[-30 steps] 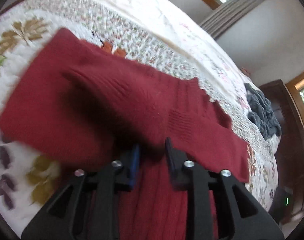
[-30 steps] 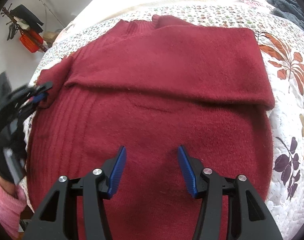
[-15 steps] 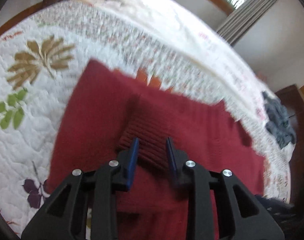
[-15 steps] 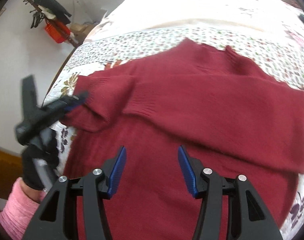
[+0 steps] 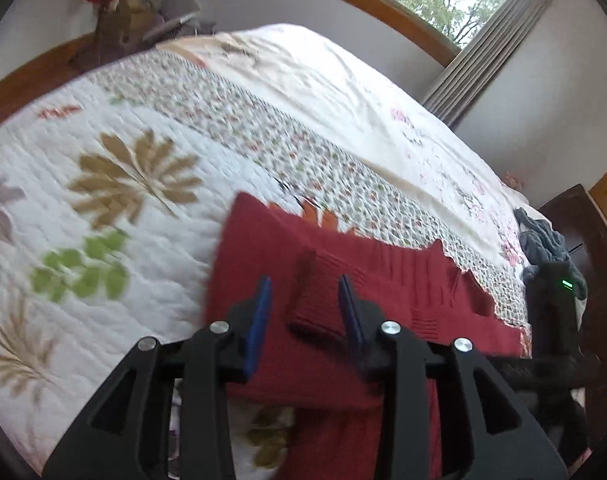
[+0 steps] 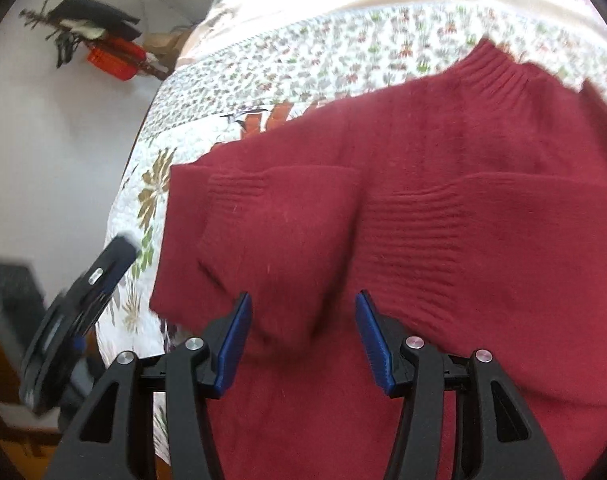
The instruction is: Fold small clothes
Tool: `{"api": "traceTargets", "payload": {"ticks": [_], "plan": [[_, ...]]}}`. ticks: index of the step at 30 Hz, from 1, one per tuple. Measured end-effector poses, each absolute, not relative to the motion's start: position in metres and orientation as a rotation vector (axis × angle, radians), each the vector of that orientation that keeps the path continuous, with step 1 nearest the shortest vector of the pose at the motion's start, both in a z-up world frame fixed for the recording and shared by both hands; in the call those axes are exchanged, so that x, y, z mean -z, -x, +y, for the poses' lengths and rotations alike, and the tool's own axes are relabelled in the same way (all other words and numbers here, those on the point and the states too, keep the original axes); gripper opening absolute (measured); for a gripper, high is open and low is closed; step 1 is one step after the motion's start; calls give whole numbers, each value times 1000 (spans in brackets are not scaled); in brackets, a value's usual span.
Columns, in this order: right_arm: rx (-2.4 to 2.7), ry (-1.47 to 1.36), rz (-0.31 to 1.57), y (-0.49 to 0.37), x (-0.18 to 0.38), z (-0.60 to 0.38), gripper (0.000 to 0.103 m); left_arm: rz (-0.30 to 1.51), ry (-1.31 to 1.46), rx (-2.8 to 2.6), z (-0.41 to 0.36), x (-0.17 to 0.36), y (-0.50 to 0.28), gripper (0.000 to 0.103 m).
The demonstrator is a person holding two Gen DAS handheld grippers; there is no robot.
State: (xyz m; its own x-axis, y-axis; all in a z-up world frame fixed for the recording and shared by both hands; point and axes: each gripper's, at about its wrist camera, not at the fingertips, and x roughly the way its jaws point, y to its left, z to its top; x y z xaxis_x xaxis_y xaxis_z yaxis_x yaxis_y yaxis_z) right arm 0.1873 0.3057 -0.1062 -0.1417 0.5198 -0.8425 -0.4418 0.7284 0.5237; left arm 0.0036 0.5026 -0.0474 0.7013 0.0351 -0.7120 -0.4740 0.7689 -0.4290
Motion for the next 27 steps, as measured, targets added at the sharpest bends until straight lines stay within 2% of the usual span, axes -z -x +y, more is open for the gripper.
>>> {"api": "traceTargets", "payload": {"ticks": [2,3,4,5,6,7,13,18,27], "plan": [[-820,-104,1541,-193,119,314,54,754,624,-307,505,44,3,36],[-834,-137,1567,-195,125,318,45,756,620,-309,508,45,3,37],[-855,-162,1587,-195,129,321,32,760,617,-314,510,46,2,37],[-850,-161,1590,-195,131,322,30,763,623,-315,511,47,3,37],[-847,-154,1583,-196,130,322,21,765,630,-316,512,47,2,37],[-864,-154,1569,-196,125,321,18,768,638,-317,513,49,3,37],[-928,-172,1417,-196,66,282,17,789,616,-287,495,52,-9,37],[-861,-106,1337,-205,41,238,17,849,539,-265,465,58,-37,37],[-743,-84,1375,-224,85,196,17,994,455,-287,439,96,-73,37]]}}
